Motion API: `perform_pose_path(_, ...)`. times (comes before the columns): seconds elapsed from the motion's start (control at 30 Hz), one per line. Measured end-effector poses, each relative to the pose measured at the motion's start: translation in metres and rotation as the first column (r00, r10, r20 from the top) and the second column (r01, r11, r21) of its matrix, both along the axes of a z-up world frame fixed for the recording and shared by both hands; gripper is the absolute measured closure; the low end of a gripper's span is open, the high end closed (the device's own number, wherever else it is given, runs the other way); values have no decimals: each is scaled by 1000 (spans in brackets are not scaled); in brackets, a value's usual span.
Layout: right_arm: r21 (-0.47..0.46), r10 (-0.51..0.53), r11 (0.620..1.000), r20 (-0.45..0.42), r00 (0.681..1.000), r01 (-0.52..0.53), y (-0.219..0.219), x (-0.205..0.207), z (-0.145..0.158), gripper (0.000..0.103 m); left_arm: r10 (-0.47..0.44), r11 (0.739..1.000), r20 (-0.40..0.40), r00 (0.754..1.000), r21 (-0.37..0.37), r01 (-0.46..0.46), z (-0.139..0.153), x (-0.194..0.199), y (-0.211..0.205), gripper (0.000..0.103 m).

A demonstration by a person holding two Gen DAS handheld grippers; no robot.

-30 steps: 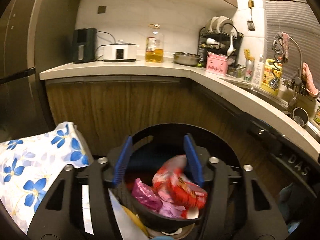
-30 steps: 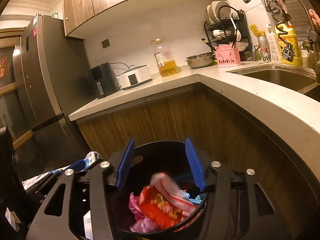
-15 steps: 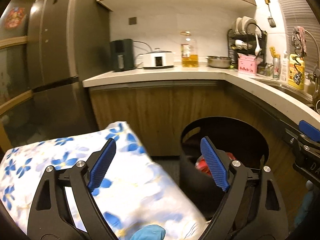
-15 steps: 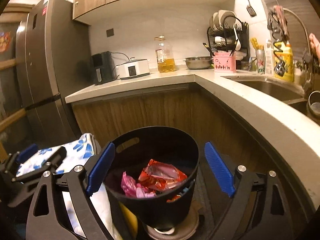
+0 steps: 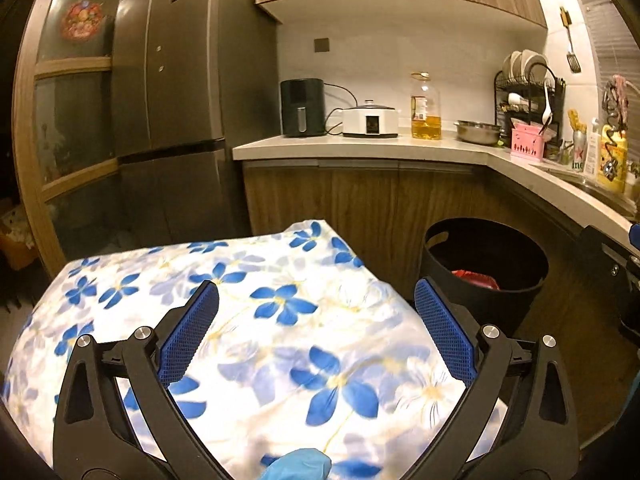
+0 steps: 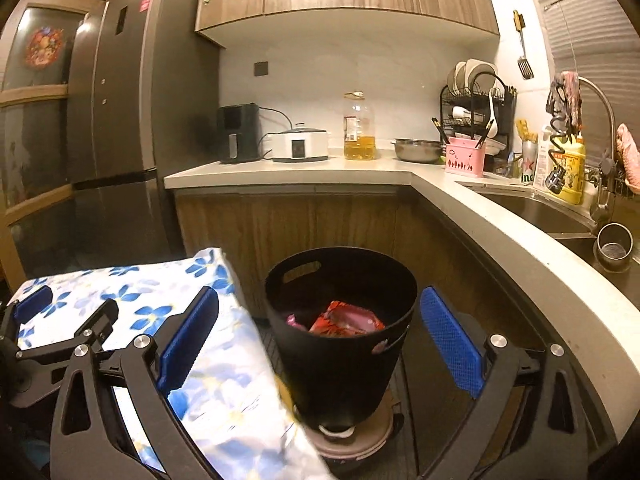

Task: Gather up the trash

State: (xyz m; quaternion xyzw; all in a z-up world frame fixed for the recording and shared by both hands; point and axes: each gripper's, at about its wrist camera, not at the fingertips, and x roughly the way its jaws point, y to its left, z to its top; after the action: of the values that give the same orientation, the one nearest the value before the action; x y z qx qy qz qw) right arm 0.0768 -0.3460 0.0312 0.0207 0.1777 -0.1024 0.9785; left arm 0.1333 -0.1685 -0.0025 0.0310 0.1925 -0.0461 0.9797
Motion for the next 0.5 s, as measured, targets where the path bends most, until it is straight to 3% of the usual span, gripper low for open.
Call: perform_pose_path(0.5,-8,-10,1000,-7,1000,10,44,-65,4,6,-12,999,6,1000,-31,12,4,-69,48,6)
